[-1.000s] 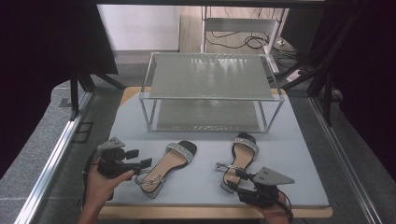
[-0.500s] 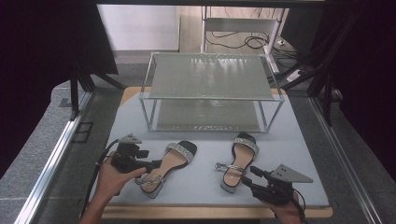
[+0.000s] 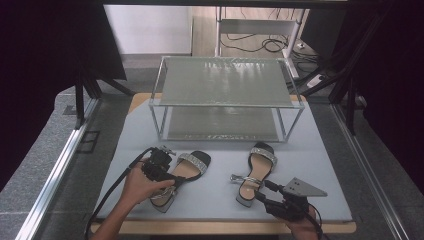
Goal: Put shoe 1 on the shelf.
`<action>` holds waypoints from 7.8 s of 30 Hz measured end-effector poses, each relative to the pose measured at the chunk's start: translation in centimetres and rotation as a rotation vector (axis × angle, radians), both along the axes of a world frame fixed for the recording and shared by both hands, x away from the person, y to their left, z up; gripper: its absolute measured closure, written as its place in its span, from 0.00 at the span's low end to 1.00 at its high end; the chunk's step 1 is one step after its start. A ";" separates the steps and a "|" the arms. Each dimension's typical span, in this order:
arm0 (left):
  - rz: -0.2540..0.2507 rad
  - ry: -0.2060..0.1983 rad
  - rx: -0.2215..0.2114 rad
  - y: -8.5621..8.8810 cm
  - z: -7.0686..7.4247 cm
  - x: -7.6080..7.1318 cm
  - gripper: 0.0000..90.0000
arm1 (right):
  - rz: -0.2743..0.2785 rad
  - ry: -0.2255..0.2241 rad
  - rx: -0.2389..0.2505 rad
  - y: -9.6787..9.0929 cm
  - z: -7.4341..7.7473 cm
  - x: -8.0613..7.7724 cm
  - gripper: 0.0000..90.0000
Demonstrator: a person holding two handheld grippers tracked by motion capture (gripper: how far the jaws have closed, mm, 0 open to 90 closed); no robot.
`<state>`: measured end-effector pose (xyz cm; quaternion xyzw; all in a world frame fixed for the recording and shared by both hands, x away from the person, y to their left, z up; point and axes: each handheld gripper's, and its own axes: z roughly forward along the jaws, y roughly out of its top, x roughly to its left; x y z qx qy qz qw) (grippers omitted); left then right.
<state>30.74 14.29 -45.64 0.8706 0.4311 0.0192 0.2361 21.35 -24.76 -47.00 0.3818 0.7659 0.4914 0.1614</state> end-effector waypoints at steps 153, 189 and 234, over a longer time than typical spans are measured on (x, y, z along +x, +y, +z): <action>0.013 0.036 -0.192 -3.5 18.6 17.2 0.47 | -0.036 0.001 -0.002 -0.8 -0.4 0.4 0.50; 0.211 0.039 -0.220 -5.3 17.8 22.7 0.47 | -0.049 0.003 0.002 -1.3 -0.5 0.2 0.49; 0.395 0.074 -0.156 -8.5 14.2 27.2 0.45 | -0.052 0.007 0.005 -1.4 -0.6 0.0 0.49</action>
